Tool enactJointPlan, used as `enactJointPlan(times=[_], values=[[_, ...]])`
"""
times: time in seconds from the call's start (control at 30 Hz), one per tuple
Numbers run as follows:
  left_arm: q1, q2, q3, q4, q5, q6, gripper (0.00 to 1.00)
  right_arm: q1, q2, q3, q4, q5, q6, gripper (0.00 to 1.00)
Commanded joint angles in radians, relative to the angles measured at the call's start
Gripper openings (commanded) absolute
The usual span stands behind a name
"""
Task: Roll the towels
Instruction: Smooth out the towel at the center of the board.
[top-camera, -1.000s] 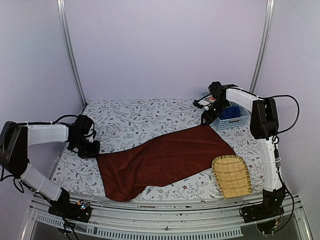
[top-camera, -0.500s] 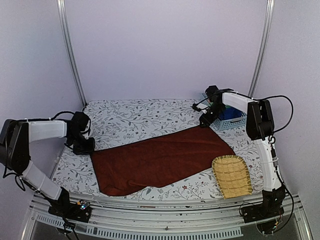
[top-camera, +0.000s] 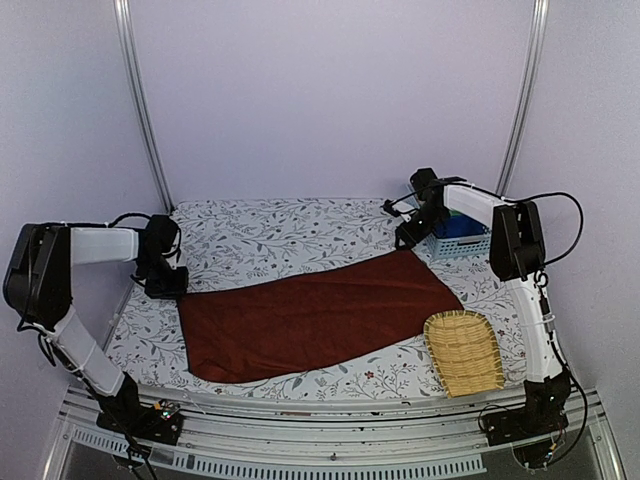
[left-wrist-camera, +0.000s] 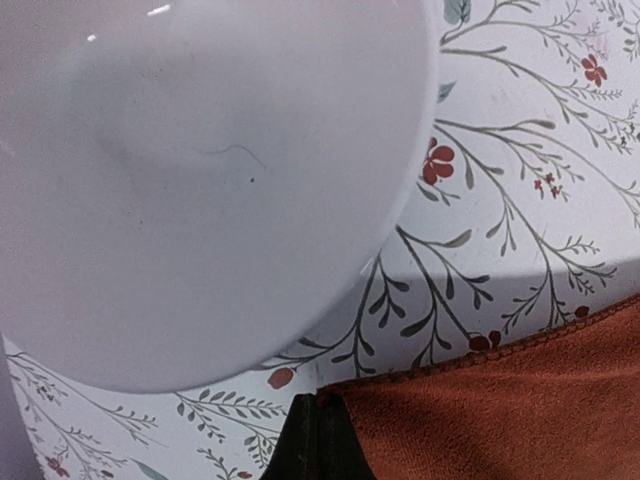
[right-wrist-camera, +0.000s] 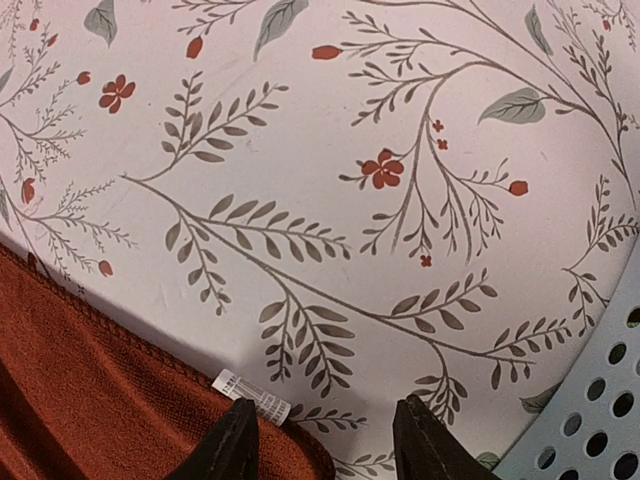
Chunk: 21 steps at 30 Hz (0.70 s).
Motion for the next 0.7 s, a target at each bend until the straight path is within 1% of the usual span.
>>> enactJointPlan(times=[0.0, 0.27, 0.53, 0.67], values=[[0.016, 0.012, 0.028, -0.005, 0.000, 0.030, 0.00, -0.006, 0.059, 0.021, 0.004, -0.048, 0.030, 0.48], [0.017, 0.017, 0.029, -0.001, -0.008, 0.037, 0.00, -0.018, 0.052, 0.012, -0.053, -0.074, 0.018, 0.38], [0.020, 0.009, 0.027, -0.001, -0.013, 0.044, 0.00, -0.020, 0.056, 0.001, -0.103, -0.075, -0.003, 0.41], [0.021, 0.011, 0.029, -0.001, 0.001, 0.047, 0.00, -0.020, 0.059, -0.003, -0.123, -0.072, -0.008, 0.41]])
